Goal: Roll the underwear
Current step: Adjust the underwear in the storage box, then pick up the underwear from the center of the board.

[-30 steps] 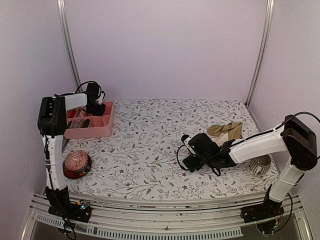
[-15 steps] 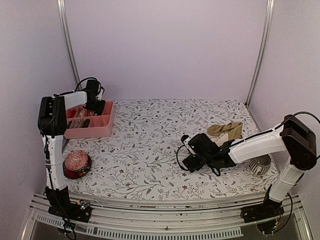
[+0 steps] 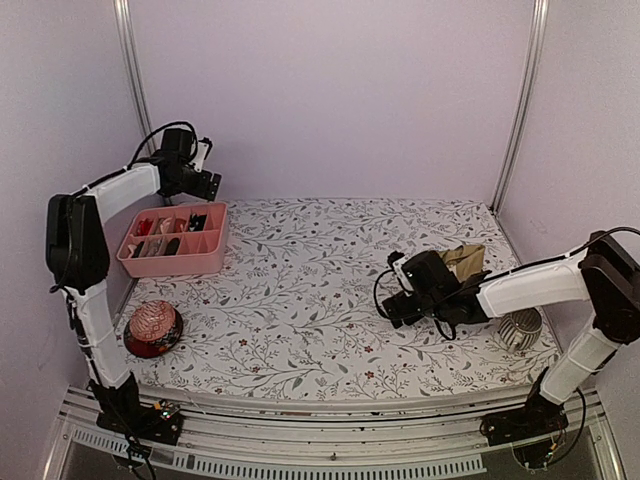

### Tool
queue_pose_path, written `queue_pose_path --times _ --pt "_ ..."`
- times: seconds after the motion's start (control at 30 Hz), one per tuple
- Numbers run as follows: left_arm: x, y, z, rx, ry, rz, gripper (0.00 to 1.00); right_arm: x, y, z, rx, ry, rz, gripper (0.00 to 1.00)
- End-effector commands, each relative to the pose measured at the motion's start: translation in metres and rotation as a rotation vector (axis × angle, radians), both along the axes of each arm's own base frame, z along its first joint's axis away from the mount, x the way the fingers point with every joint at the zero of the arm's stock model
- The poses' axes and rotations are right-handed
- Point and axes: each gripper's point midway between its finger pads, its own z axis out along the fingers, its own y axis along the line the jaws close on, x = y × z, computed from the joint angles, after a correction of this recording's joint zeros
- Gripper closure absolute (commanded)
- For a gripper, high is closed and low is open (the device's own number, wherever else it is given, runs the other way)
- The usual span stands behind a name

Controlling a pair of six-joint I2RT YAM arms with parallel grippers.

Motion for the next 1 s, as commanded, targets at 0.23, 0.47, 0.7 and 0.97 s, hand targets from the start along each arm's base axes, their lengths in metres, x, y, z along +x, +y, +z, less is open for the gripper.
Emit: queue_pose_path --times 0.23,0.47,0.7,0.97 --pt "-0.15 -0.136 0.022 -0.084 -0.062 -0.565 0.01 0.031 -0.092 0.078 0.128 -0.198 -0.36 0.01" --pt "-0.22 -0.175 -0.014 -0.246 -0.031 -0.863 0.02 0.068 -0.118 0.091 0.031 -0.14 -0.432 0.01" --pt "-0.248 -0.19 -0.038 -0.328 -0.096 -0.996 0.02 0.095 -0.121 0.052 -0.138 -0.009 -0.411 0.01" --pt "-0.254 -0.197 -0.058 -0.353 -0.064 -1.027 0.02 0.074 -0.123 0.006 -0.043 0.165 -0.378 0.01"
